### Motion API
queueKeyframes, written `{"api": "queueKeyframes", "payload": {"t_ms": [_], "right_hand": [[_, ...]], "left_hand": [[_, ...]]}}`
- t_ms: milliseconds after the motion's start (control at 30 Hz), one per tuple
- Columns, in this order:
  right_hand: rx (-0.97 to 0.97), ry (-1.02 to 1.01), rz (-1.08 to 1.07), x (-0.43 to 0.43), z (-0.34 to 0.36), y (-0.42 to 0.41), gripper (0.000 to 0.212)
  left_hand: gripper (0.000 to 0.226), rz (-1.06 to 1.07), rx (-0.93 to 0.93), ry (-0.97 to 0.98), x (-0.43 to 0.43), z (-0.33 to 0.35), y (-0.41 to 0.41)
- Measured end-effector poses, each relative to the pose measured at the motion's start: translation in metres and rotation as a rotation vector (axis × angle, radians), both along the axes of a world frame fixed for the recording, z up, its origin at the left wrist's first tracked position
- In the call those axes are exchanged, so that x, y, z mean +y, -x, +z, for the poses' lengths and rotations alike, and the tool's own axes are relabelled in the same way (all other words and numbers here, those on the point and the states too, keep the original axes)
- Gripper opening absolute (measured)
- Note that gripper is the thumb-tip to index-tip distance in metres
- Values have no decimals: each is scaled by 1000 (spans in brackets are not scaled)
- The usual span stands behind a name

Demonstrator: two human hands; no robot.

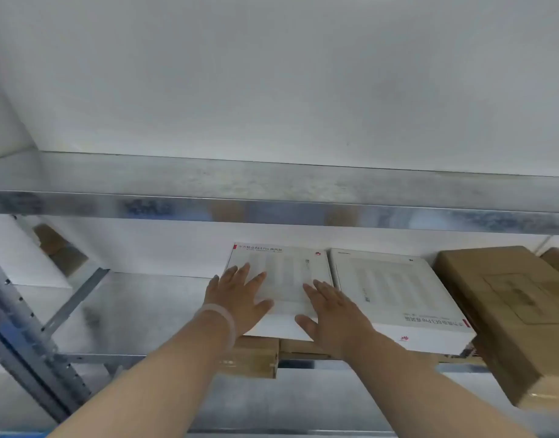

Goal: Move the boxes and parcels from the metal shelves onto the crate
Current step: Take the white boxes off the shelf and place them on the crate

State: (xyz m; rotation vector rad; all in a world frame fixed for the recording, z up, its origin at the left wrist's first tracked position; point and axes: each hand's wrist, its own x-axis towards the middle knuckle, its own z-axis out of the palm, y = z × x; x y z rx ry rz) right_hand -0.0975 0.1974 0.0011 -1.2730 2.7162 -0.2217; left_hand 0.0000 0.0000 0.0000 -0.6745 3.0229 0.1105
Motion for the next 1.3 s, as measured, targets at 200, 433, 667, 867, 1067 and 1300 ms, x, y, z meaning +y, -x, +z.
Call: {"api": "queueKeyframes", "payload": {"t_ms": [200,433,667,867,1067,1300], "right_hand": [[18,32,21,-16,-12,26,70],[-6,34,-6,-27,-19,32,69],[-135,94,-128,-36,-15,43,74],[-241,99,-232,-56,-15,51,76],[-367,87,-372,-73,-13,59,81],[-414,129,-388,-75,-15,61,85]], "left_hand": [[71,-2,-92,8,-14,-17,13],[69,28,-107,-62,-26,-22,3],[69,60,-59,-75,-35,-25,-10],[67,117,35,-128,-43,-24,0],[88,250,7,-211,-53,-31,17],[100,345,63,-469,-59,-29,21]]}}
